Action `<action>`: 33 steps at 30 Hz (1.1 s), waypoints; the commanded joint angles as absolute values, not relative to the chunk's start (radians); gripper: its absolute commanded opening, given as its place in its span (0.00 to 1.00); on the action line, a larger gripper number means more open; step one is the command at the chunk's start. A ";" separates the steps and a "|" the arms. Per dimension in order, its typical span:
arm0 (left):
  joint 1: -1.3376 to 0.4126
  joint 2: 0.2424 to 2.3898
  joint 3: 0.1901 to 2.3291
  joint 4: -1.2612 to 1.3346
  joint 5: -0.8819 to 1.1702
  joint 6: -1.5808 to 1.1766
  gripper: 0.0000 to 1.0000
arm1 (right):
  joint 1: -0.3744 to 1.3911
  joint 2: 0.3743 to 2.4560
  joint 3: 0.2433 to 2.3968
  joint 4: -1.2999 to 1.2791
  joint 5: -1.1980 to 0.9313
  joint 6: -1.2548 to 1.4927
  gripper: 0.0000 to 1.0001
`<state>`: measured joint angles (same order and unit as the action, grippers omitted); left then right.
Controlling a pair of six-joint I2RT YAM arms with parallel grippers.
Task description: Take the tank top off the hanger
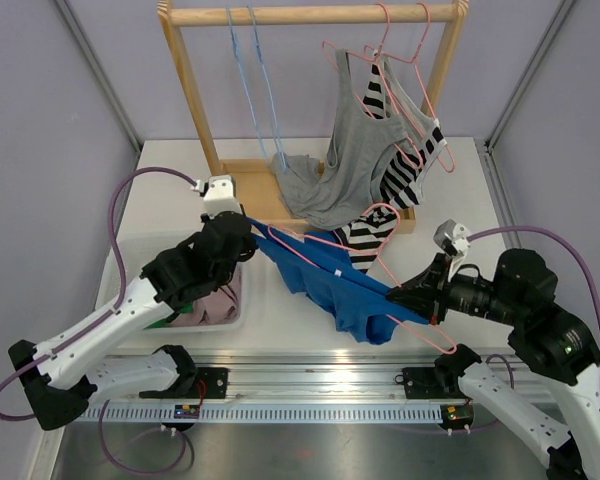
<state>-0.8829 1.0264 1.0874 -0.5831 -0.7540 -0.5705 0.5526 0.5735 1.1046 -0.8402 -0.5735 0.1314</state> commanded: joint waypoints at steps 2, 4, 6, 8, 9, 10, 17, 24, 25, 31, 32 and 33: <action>-0.842 0.971 1.074 -0.566 -0.695 -0.600 0.00 | 0.551 0.486 1.079 -0.738 -0.595 0.084 0.00; -0.842 0.921 1.025 -0.485 -0.502 -0.534 0.00 | 0.552 0.466 1.040 -0.613 -0.548 0.145 0.00; -0.844 0.873 0.911 -0.321 -0.348 -0.505 0.00 | 0.552 0.440 0.958 -0.428 -0.461 0.195 0.00; -0.851 0.793 0.828 -0.133 -0.107 -0.471 0.00 | 0.551 0.417 0.836 -0.259 -0.402 0.306 0.00; -0.859 0.773 0.796 -0.082 -0.034 -0.463 0.00 | 0.551 0.413 0.790 -0.060 -0.396 0.337 0.00; -0.867 0.756 0.749 -0.014 0.091 -0.447 0.00 | 0.551 0.413 0.744 0.066 -0.391 0.401 0.00; -0.966 0.804 0.686 0.003 0.256 -0.390 0.02 | 0.551 0.576 0.393 1.148 -0.215 0.563 0.00; -1.006 0.818 0.719 -0.221 -0.091 -0.423 0.44 | 0.552 0.601 0.650 0.488 -0.042 0.428 0.00; -1.008 0.810 0.727 -0.274 -0.116 -0.425 0.54 | 0.552 0.635 0.729 0.391 -0.008 0.408 0.00; -1.012 0.753 0.837 -0.502 -0.264 -0.466 0.99 | 0.552 0.776 0.912 0.057 0.067 0.362 0.00; -1.014 0.746 0.859 -0.541 -0.282 -0.474 0.99 | 0.552 0.832 0.973 0.007 0.071 0.362 0.00; -1.015 0.739 0.905 -0.625 -0.325 -0.489 0.99 | 0.552 0.862 1.003 -0.036 0.069 0.353 0.00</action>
<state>-1.0080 0.7811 0.7769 -0.4622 -0.1749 -0.4507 0.5526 0.7551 0.9157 0.2218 0.0006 0.3988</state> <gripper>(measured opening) 0.987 0.035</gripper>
